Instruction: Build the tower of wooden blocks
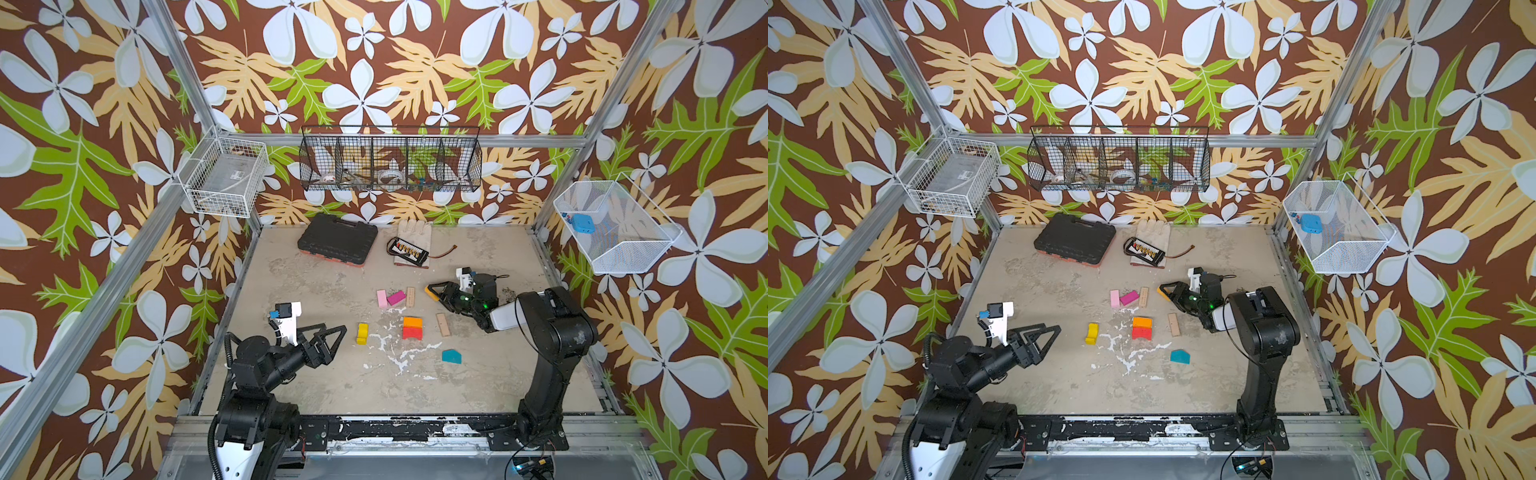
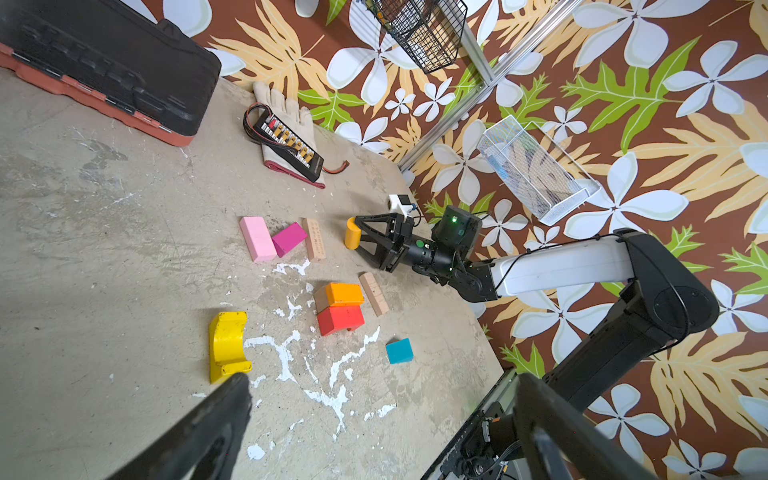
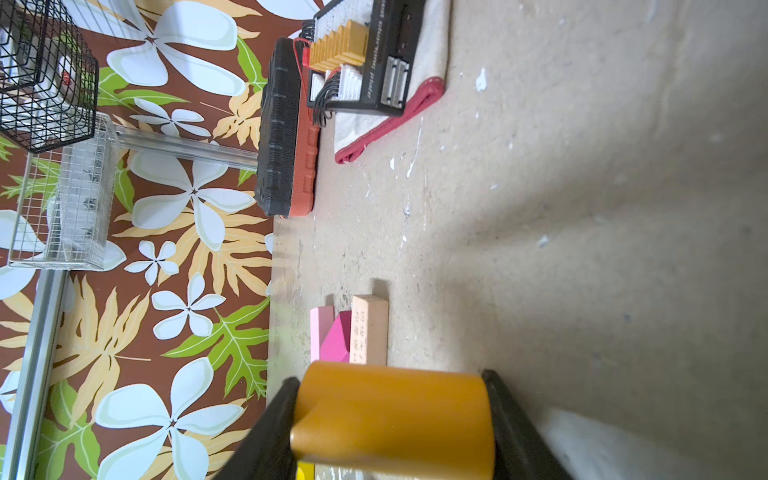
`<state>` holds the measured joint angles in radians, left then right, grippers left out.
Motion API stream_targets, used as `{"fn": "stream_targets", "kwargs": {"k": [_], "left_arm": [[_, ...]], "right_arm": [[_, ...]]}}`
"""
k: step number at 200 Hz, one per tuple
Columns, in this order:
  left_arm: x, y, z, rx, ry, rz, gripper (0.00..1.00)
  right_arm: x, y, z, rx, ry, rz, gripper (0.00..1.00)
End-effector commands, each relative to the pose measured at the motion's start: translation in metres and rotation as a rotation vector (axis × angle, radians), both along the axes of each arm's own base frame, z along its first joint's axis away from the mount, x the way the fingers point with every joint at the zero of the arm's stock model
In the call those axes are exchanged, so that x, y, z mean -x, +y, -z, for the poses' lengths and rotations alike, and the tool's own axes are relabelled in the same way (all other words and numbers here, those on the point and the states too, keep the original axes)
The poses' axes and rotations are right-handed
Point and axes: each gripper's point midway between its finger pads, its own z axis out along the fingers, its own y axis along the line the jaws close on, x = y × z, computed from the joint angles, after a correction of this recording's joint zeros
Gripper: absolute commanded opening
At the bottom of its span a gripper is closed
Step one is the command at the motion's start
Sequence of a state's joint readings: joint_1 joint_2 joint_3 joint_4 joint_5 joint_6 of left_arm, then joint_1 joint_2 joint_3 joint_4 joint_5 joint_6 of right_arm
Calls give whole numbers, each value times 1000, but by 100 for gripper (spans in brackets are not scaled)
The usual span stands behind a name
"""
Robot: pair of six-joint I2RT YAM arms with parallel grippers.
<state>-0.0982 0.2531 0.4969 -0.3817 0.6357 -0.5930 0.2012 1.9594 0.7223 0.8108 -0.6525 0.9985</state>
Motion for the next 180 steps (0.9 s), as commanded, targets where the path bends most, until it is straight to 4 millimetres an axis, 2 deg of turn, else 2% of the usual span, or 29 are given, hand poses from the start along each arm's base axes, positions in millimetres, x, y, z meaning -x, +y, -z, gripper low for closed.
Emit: {"fn": "stream_targets", "kwargs": {"k": [1, 75, 136, 160, 180], "left_arm": [[-1, 0, -5, 2, -25, 1, 100], [-1, -1, -5, 2, -22, 3, 100], [-1, -1, -4, 3, -20, 4, 100], [-1, -1, -4, 3, -20, 4, 100], [-2, -1, -3, 2, -16, 2, 100]], "right_arm": [[29, -21, 65, 127, 248, 47, 54], [33, -41, 84, 273, 296, 81, 74], [33, -62, 89, 399, 313, 131, 79], [26, -68, 73, 478, 258, 139, 79], [10, -67, 37, 618, 154, 125, 80]]}}
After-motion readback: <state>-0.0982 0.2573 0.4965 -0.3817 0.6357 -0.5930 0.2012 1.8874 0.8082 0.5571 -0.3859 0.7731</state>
